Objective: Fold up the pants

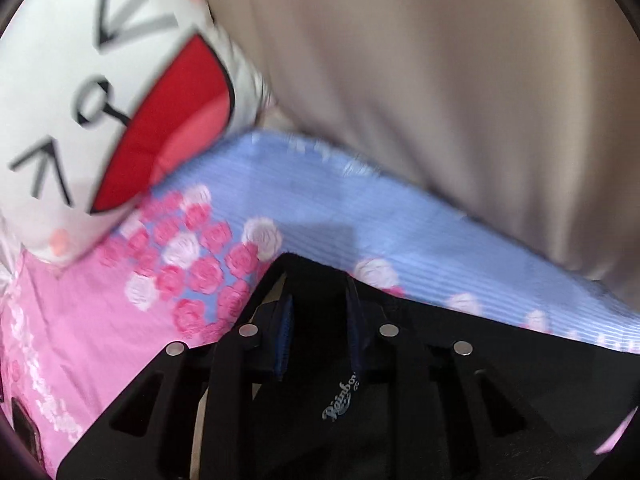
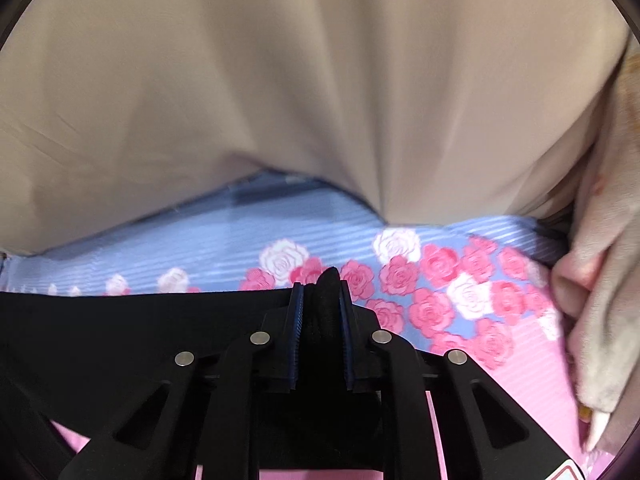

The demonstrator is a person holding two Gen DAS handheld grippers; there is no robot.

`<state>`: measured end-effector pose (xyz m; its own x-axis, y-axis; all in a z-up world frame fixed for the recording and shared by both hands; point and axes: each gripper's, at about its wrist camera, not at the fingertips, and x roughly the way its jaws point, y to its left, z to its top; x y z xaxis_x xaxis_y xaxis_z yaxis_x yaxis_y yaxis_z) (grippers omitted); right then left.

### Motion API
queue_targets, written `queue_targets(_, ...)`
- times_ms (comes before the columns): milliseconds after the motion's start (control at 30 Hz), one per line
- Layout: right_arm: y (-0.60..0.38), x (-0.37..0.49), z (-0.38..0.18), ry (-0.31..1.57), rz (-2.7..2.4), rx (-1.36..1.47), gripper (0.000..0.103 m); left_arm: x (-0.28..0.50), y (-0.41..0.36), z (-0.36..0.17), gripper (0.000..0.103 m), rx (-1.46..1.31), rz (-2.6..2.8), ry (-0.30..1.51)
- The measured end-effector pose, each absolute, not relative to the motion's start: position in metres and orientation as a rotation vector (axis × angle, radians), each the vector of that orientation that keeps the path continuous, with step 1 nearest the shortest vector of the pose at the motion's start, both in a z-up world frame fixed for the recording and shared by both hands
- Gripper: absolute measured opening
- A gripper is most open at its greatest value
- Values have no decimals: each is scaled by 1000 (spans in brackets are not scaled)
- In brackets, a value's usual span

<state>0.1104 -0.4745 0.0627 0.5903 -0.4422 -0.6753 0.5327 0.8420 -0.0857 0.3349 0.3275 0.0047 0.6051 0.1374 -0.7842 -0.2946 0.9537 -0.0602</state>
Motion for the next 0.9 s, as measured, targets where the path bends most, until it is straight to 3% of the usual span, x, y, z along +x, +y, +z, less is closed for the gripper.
queue_targets(200,-455,50,112,609,-496,110,14,252,317,74,22,-166,197,728)
queue_targets(367,-419,-26,128,532,-438,57,14,176,326,88,23,-167,203,685)
queue_targets(500,-397,-86,123,524,-408,54,14,114,333,69,23,-139,253,719)
queue_targets(767,-392,-161,54,641,-463,128,14,66,370,-27,27,-243,341,914)
queue_targets(867,-395,-178,33,695,-516,142,14,58,370,-47,33,-233,399,937)
queue_targets(900,-396,-183,28,710,-531,151,14,52,370,-45,43,-254,409,928)
